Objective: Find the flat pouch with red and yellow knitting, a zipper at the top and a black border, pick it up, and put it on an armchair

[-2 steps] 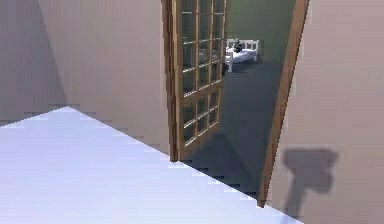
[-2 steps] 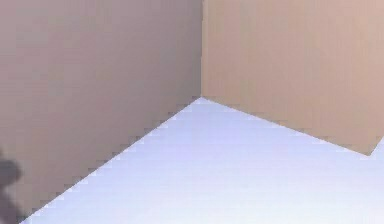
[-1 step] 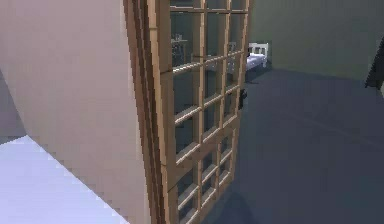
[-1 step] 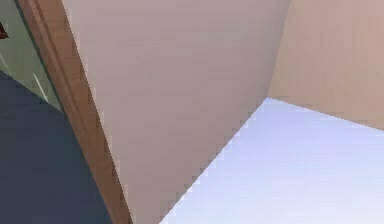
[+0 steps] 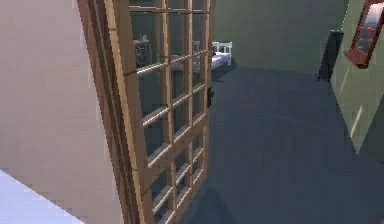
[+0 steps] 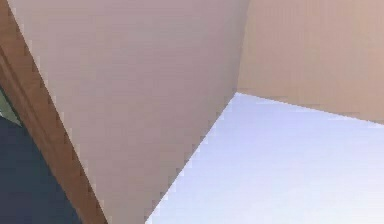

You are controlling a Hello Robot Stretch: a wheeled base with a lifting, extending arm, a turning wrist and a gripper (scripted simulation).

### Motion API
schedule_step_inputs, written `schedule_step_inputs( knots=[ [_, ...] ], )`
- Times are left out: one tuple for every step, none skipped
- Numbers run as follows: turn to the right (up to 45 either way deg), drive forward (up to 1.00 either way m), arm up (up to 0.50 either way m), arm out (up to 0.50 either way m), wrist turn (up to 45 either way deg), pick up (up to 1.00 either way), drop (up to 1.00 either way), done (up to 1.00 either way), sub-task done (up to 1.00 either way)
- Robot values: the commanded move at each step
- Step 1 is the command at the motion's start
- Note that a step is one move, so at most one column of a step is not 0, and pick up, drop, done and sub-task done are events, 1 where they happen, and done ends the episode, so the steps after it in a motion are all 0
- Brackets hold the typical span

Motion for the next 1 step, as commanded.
schedule_step_inputs(
  knots=[
    [0.0,0.35,0.00,0.00,0.0,0.00,0.00,0.00,0.00]
  ],
)
